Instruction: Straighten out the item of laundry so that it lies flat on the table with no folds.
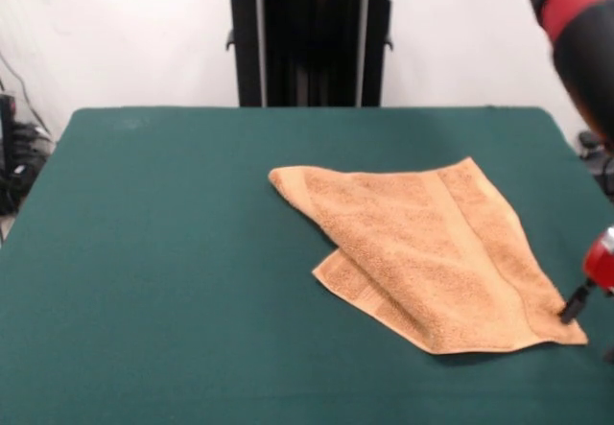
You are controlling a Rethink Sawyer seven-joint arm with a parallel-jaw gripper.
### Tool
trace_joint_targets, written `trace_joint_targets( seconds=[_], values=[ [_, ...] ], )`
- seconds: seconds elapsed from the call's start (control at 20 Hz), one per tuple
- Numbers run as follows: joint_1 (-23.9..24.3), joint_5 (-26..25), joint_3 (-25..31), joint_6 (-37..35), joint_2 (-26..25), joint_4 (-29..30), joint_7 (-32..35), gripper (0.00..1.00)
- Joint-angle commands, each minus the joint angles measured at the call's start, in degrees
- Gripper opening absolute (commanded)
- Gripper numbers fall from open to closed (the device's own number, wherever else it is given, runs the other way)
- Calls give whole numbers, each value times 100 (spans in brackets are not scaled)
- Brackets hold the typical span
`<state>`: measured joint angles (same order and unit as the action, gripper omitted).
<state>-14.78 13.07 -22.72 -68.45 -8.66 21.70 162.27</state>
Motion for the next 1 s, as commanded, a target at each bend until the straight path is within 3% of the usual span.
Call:
trace_joint_targets(
  seconds=[0.05,0.2,0.5,0.8,1.0],
  values=[
    [620,102,872,405,1715,2905,-1350,100],
    [854,64,968,122,2275,3379,-1922,100],
    [1289,-336,1104,-353,2659,3358,-2596,100],
    [1595,-617,1398,142,2847,3826,-2915,100],
    [1624,-841,1528,704,2789,4095,-2763,100]
  ],
)
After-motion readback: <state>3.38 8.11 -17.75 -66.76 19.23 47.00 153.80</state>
